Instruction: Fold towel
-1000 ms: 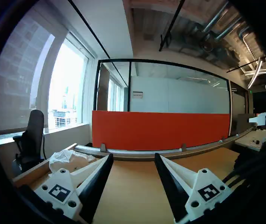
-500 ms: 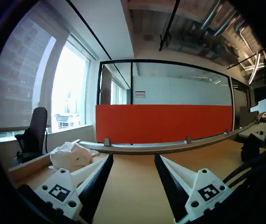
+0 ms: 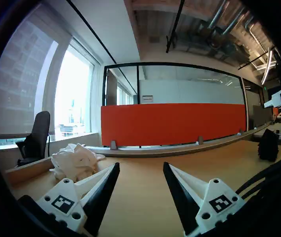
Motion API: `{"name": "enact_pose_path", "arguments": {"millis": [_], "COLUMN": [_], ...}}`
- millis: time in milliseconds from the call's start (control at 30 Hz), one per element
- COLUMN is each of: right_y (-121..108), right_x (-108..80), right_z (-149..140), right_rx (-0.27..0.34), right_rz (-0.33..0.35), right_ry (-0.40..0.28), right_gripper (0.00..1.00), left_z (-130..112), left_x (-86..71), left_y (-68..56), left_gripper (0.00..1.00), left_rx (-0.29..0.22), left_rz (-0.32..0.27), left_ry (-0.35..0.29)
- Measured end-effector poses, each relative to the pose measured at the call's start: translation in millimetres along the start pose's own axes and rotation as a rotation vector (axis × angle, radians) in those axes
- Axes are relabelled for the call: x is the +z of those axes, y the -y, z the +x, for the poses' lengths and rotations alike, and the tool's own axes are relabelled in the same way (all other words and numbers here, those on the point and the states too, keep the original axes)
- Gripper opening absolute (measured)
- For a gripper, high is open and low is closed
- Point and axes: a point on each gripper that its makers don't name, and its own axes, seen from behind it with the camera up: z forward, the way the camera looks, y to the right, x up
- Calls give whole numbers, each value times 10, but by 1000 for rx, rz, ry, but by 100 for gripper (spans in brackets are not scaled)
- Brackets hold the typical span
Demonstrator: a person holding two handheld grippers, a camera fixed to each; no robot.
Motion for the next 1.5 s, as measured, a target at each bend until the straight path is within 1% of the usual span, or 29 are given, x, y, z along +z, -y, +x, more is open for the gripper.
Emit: {"name": "enact_pose_path", "arguments": {"millis": [100,300,633,900,1100,1500], "right_y": [16,62,-1,-61,-96,-149], "right_x": [12,21,27,23,28,17], "right_z": [-52,-80,-69,-49,-63,-122], "right_rx": [-2,27,13,7,-4,-4], "right_rz": [2,14,1,-9,-16,-21], "right_ry": [3,4,-1,0,0,7], "right_gripper": [92,92,92,92,92,92], "left_z": [-94,-222,-360,-416,-465,-466], "left_x": [-5,-25,-49,-31,-35,-39], "left_y": [27,59,34,40,-1,-16], "left_gripper": [81,81,81,81,81,80], "left_rx": [-13,-27,-31,-25,-18,-17], "left_rz": [9,15,17,21,14,7], "left_ry": [2,7,21,34,52,56]}}
